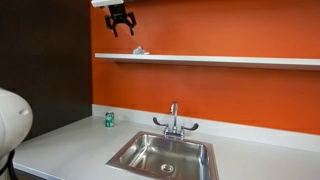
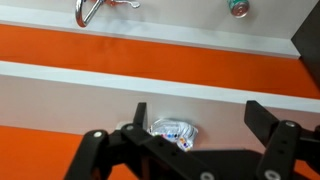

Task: Place the pack of fritos on the left side of the bottom shelf

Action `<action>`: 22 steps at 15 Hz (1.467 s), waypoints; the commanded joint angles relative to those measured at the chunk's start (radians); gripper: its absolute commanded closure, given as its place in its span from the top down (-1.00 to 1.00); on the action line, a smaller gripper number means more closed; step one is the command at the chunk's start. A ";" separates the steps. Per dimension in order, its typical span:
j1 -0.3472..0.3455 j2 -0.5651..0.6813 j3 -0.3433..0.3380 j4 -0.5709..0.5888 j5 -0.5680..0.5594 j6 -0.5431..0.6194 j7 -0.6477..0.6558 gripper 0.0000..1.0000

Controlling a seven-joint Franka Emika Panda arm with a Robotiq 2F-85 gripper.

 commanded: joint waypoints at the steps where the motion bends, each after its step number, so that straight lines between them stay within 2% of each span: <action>1: -0.008 -0.106 0.024 -0.149 0.021 -0.036 0.030 1.00; 6: -0.006 -0.162 0.016 -0.321 0.066 -0.059 0.025 1.00; 14: -0.002 -0.169 -0.004 -0.541 0.149 -0.055 -0.014 1.00; 21: -0.016 -0.201 -0.028 -0.652 0.174 -0.053 -0.011 1.00; 22: -0.013 -0.153 -0.016 -0.614 0.160 -0.049 0.003 1.00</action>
